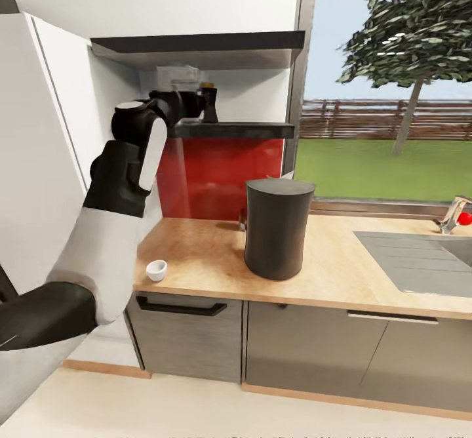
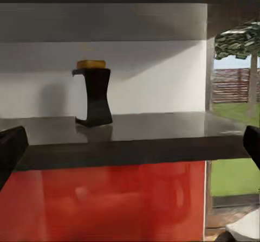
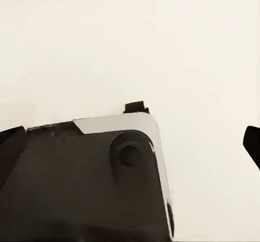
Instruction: Set up a coffee station on the kitchen countertop: keep the coffee maker on the countertop, move the bottle of coffee from the kitchen shelf to the counter next to the coffee maker, place a paper coffee filter on top of the coffee maker, put the saucer next to the coffee maker with the coffee cup on the saucer, and place the electric kettle next to the coffee maker.
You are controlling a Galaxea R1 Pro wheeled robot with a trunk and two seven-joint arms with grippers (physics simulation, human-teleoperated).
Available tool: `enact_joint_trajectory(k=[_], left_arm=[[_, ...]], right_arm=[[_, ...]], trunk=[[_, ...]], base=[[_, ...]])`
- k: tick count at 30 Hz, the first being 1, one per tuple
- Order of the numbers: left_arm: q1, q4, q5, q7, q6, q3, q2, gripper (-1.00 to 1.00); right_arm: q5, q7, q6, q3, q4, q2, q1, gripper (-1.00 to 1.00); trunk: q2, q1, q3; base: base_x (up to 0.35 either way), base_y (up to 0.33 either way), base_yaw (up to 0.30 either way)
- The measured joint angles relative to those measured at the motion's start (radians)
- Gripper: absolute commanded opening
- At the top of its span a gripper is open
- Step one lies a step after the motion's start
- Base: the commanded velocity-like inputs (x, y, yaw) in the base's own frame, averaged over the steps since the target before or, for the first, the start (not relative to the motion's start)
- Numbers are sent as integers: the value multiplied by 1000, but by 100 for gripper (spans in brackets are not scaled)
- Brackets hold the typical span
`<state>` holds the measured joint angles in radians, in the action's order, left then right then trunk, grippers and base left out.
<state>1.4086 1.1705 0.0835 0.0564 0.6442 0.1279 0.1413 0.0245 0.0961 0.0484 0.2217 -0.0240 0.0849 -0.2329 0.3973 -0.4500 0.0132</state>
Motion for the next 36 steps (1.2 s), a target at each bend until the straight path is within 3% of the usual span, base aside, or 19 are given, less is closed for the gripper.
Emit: enact_joint_trajectory(k=[4, 10, 14, 15, 18, 20, 22, 25, 36], left_arm=[[94, -55, 7, 20, 2, -13, -1, 100], [213, -232, 7, 59, -4, -15, 0, 100], [280, -386, 4, 98, -21, -15, 1, 100], [285, -424, 2, 108, -47, -16, 0, 100], [283, -432, 1, 110, -60, -15, 0, 100], [281, -474, 3, 111, -147, -15, -1, 100], [283, -583, 7, 111, -248, -17, 0, 100], [287, -665, 9, 112, -324, -18, 0, 100], [292, -688, 3, 113, -360, -15, 1, 100]], right_arm=[[43, 91, 1, 0, 0, 2, 10, 100], [68, 110, 2, 0, -1, 14, 30, 100], [70, 105, 1, 0, -3, 7, 35, 100], [70, 104, 1, 0, -4, 5, 35, 100], [70, 104, 1, 0, -6, 5, 36, 100], [70, 105, 0, 0, -6, 5, 36, 100], [69, 105, 2, 0, -6, 8, 36, 100], [69, 103, 4, 0, -6, 12, 36, 100], [70, 100, 4, 0, -3, 12, 36, 100]], trunk=[[2, 1, 0], [1, 1, 0], [1, 0, 0], [1, 0, 0], [1, 0, 0], [1, 0, 0], [1, 0, 0], [1, 0, 0], [1, 1, 0]], base=[[0, 0, 0], [0, 0, 0], [0, 0, 0], [0, 0, 0], [0, 0, 0], [0, 0, 0], [0, 0, 0], [0, 0, 0], [0, 0, -76]])
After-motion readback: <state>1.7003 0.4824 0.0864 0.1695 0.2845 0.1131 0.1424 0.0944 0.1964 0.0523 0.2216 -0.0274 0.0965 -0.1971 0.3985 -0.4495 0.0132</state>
